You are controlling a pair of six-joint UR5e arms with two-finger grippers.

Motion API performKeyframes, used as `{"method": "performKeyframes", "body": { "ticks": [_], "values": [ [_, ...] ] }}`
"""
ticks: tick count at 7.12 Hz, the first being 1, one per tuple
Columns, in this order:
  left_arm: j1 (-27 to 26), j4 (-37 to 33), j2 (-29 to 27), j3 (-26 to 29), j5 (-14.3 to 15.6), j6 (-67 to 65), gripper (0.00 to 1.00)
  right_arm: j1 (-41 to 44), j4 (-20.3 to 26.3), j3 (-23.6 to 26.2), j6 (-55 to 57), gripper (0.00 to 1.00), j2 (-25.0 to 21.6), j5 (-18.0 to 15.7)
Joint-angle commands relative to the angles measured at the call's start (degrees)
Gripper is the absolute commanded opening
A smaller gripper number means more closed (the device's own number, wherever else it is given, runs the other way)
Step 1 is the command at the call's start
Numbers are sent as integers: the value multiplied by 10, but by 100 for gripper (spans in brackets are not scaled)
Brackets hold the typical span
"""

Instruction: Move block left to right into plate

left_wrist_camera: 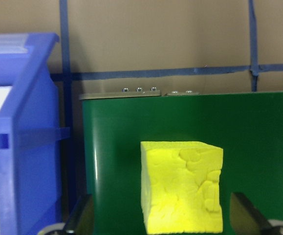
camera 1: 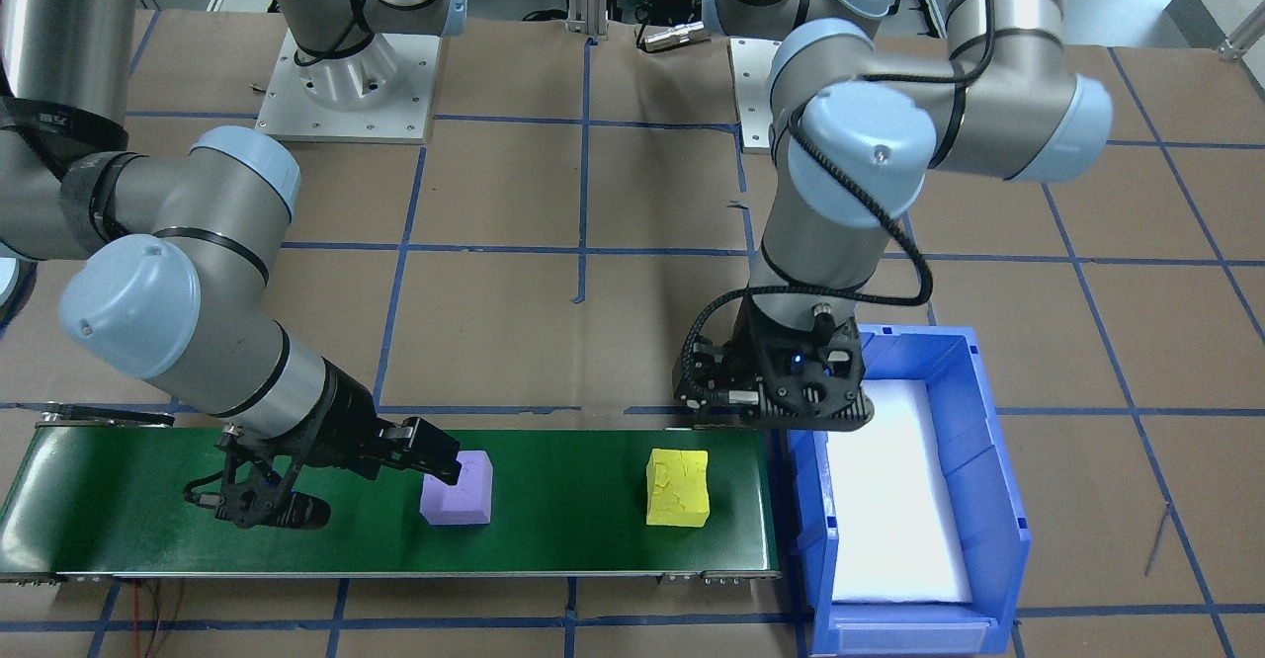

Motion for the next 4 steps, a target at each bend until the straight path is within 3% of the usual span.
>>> {"method": "performKeyframes", "body": {
  "ticks": [1,3,4],
  "values": [
    [44,-114,93,-7,47,7,100,0,-1,-3,0,100,12,0],
    [63,-250,172,-32,44,18,100,0,-15,-6,0,100,27,-2],
    [65,-247,184,-32,42,20,100,0,-43,0,-8,92,37,-11]
  ]
}}
